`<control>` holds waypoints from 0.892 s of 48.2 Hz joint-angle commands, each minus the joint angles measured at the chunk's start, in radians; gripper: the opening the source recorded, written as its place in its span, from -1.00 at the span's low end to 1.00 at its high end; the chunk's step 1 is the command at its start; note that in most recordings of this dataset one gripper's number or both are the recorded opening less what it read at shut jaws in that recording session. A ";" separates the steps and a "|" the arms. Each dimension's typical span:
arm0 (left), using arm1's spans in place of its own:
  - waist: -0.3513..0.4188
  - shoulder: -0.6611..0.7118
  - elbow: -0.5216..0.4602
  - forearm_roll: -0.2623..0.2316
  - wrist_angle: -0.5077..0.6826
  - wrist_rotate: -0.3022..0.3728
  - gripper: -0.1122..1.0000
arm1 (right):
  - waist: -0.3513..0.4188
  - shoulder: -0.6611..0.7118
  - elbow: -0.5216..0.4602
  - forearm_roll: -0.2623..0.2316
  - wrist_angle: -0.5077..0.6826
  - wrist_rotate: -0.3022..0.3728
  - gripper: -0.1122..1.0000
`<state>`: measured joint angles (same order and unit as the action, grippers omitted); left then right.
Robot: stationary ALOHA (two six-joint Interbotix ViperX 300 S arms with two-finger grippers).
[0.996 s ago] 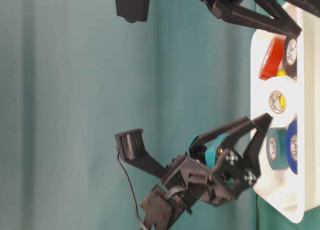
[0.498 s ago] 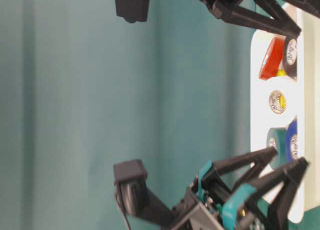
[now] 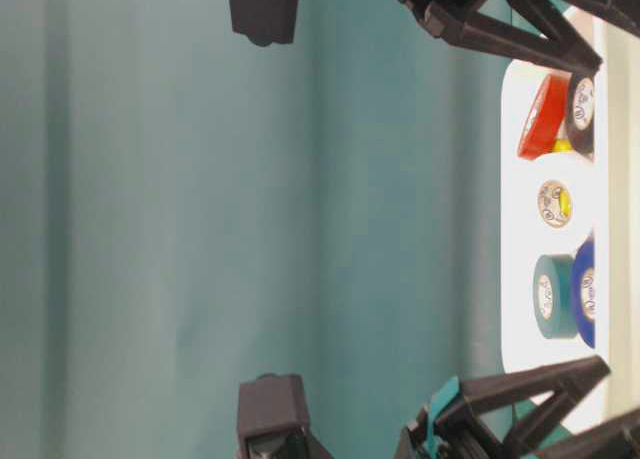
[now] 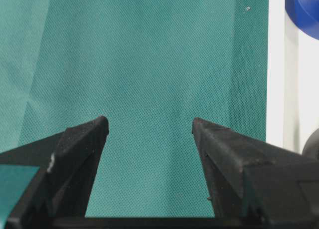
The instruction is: Put the tape alternately from left to right into the white case.
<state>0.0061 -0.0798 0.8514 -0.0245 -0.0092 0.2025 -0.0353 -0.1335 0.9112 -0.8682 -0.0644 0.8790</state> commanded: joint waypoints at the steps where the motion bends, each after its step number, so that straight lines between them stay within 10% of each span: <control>1: -0.003 -0.031 -0.002 -0.003 -0.008 -0.002 0.80 | 0.002 -0.008 -0.012 0.002 -0.006 0.000 0.55; 43: -0.011 -0.054 0.015 -0.002 -0.031 -0.002 0.80 | 0.002 -0.009 -0.012 0.003 -0.006 0.000 0.55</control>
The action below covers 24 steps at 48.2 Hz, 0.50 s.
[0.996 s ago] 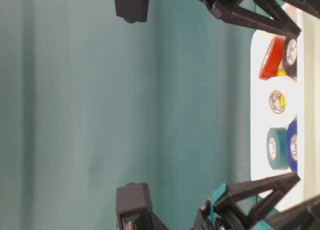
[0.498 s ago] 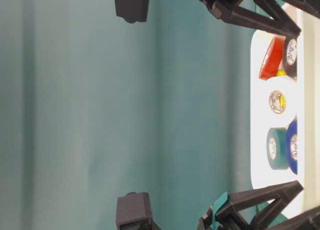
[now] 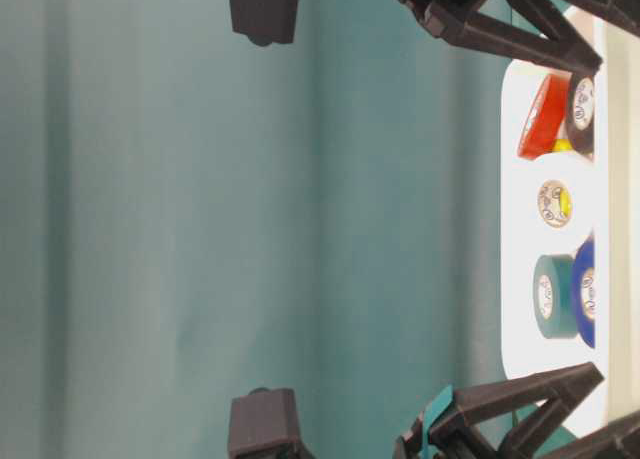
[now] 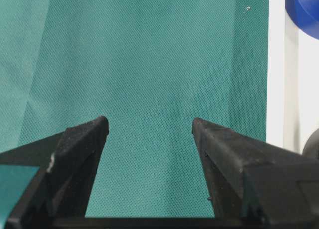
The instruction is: Put the tape alternately from left to right into the white case.
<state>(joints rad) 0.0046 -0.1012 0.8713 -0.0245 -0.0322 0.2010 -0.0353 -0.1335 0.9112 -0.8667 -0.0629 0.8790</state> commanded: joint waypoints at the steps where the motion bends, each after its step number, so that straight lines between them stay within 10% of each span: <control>1: -0.009 -0.037 -0.002 -0.003 -0.008 0.000 0.80 | 0.002 -0.008 -0.012 0.002 -0.008 0.000 0.55; 24: -0.037 -0.202 0.106 -0.003 -0.008 -0.002 0.80 | 0.002 -0.067 0.031 0.002 -0.006 0.000 0.55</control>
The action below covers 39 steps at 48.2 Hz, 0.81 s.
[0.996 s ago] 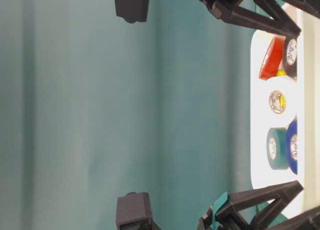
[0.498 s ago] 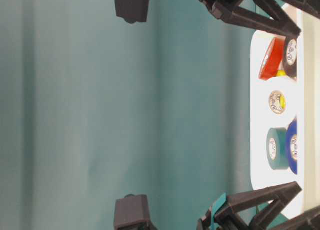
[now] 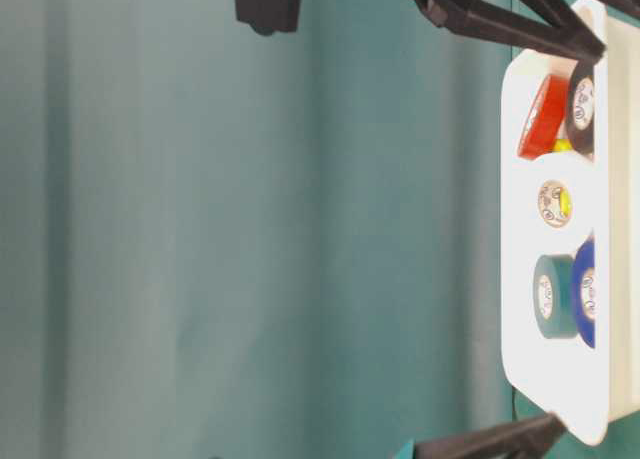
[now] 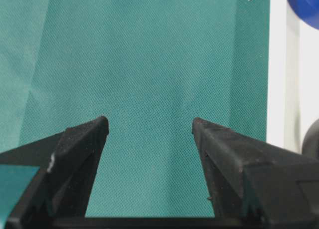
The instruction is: Put the tape alternately from left to right into the white case.
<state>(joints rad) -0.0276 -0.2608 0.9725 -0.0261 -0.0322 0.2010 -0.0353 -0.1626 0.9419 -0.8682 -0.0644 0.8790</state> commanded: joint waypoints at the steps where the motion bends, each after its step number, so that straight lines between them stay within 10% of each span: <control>1: -0.005 -0.049 0.009 -0.002 -0.008 -0.002 0.80 | 0.002 -0.044 0.005 0.003 -0.005 0.000 0.55; 39: -0.005 -0.413 0.245 -0.002 -0.008 -0.084 0.78 | 0.002 -0.229 0.098 0.003 -0.002 0.003 0.55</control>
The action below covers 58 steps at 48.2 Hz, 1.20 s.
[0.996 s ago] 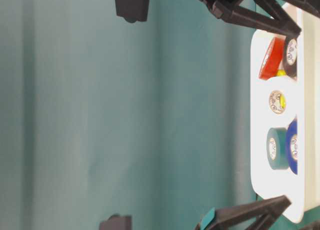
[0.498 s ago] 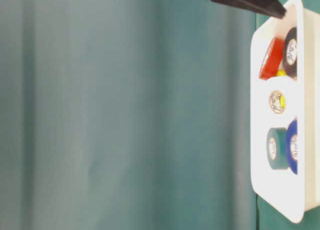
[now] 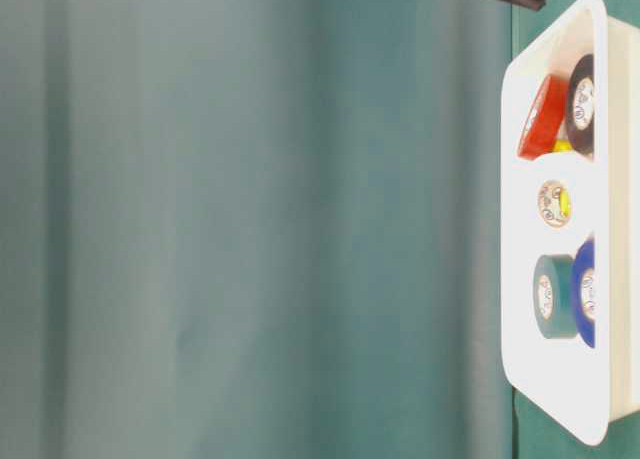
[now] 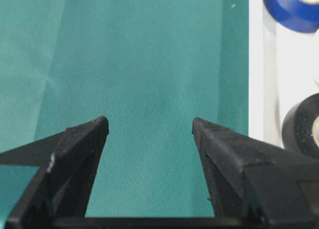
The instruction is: Put the tape alternately from left to right into the white case.
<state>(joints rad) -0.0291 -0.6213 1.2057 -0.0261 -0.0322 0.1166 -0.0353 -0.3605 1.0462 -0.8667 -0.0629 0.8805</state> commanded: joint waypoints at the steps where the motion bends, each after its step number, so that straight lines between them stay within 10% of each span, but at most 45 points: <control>1: -0.003 -0.067 0.020 -0.003 -0.008 0.002 0.78 | 0.002 -0.037 -0.003 0.002 -0.002 0.000 0.55; 24: 0.014 -0.423 0.147 -0.003 0.031 0.000 0.76 | 0.002 -0.272 0.124 0.003 0.044 0.017 0.55; 58: 0.057 -0.581 0.218 -0.002 0.098 -0.002 0.76 | 0.002 -0.574 0.270 0.009 0.118 0.115 0.55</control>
<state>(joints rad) 0.0153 -1.1904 1.4343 -0.0261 0.0598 0.1166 -0.0353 -0.9066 1.3177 -0.8606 0.0445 0.9925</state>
